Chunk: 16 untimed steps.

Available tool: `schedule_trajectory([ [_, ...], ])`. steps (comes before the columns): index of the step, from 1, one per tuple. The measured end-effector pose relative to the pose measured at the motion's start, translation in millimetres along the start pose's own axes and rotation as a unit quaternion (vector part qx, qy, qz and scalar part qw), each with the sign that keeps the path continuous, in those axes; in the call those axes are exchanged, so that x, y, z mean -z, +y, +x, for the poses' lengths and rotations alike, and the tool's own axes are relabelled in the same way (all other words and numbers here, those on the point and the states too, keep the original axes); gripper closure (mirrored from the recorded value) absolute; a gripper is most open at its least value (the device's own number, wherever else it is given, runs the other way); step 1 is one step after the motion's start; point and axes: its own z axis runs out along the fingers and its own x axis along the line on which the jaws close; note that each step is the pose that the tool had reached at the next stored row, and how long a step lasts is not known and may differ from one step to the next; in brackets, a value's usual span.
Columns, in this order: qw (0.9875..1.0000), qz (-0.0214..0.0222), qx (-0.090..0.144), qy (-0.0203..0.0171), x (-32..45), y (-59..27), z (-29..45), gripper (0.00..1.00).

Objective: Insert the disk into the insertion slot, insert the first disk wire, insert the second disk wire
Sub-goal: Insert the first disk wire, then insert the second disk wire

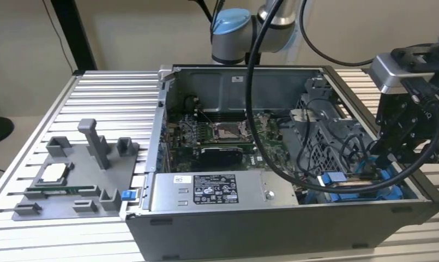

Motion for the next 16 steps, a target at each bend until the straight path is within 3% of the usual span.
schedule_trajectory([
  [8, 1.0, 0.0, 0.0, 0.0001, 0.0, -0.3, -0.1, 0.0],
  [14, 1.0, -0.0003, 0.001, 0.0001, -0.5, -11.2, -1.4, 0.0],
  [16, 1.0, -0.0025, 0.0, 0.0003, 0.5, -13.1, -2.5, 0.0],
])
